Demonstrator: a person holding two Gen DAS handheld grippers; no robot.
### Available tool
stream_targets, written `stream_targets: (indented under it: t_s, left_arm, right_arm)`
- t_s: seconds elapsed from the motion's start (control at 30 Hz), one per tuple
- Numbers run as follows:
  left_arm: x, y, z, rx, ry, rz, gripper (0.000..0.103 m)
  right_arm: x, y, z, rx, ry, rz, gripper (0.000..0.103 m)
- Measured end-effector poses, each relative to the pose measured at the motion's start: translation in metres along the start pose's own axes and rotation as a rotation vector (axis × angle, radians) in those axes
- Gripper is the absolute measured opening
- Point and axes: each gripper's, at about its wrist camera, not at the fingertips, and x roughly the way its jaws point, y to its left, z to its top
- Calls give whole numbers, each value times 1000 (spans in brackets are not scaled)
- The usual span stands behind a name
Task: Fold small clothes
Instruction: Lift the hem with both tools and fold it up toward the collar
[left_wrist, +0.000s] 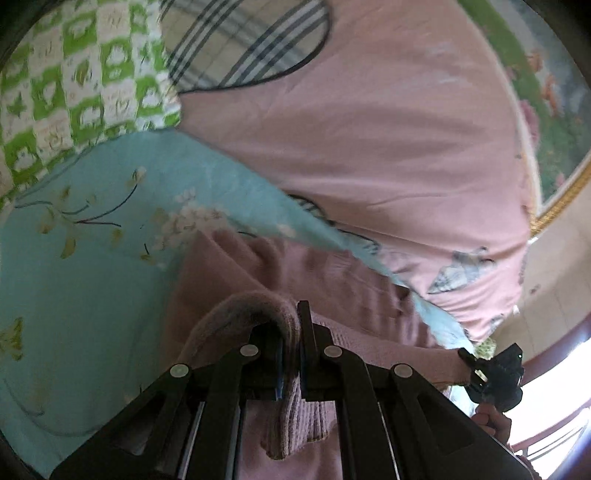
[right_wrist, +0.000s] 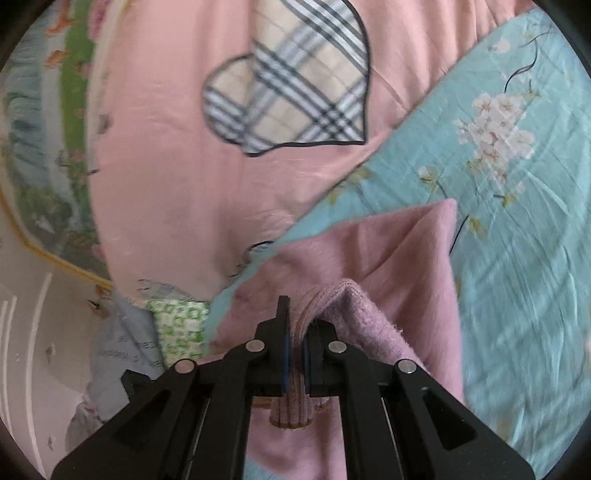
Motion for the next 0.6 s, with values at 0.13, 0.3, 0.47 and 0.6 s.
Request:
stream_targets:
  t_s: [0.13,0.3,0.47,0.6]
  left_arm:
    - [26,16,0,-15,26,44,3]
    - [39,19,-3,2,28,81,6]
    - [22,5,-2,31,42,123,23]
    - [-18,-12,-22,89,40,63,30]
  right_arm:
    - [25,-19,8,-9,39,-76,6]
    - [38,-42,10,22,65,-90,8]
    - [33,-44,15,64,91,-85,13]
    - [-6,-30,9,20,13,-107,66]
